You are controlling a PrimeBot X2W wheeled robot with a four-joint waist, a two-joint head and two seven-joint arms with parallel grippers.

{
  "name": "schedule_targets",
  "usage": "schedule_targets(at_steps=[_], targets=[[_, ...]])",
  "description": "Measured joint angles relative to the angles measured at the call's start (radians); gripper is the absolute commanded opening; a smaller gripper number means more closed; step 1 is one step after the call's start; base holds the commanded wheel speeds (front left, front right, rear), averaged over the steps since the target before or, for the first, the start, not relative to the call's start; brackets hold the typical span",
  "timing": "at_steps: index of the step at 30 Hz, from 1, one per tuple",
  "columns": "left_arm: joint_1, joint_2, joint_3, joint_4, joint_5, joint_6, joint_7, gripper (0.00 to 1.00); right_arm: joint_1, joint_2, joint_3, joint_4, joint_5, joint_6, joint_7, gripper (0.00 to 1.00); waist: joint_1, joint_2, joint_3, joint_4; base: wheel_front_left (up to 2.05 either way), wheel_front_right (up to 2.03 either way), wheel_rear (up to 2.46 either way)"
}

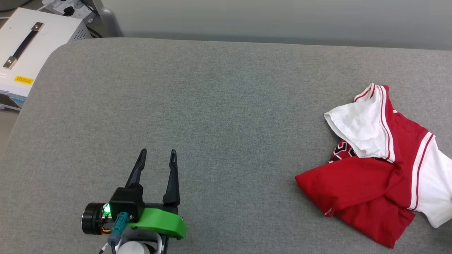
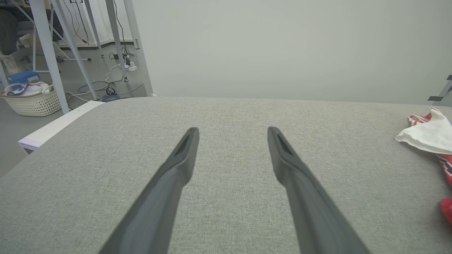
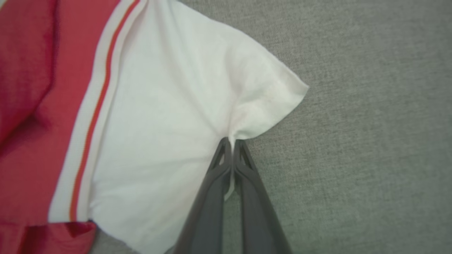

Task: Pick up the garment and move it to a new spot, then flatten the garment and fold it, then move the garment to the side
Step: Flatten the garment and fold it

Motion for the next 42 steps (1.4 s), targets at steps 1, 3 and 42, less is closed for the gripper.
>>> schedule_targets(at_steps=[1,3,42], targets=[[0.0,0.0,0.001,0.001,0.0,0.0,0.0,1.0,0.0,0.004,-0.004,0.013,-0.004,0.0,-0.006,0.0,0.0,0.0,0.001,0.0,0.0,0.0,0.0],[0.0,0.0,0.005,0.002,0.002,-0.003,0.0,1.0,-0.001,0.018,-0.017,0.03,-0.011,0.0,-0.04,0.45,0.0,0.0,0.0,0.0,0.0,0.0,0.0],[-0.052,0.001,0.023,-0.017,0.051,-0.05,0.0,1.0,-0.353,0.002,0.304,-0.62,-0.207,0.0,0.295,1.0,0.0,0.0,0.047,0.03,0.0,0.0,0.0]])
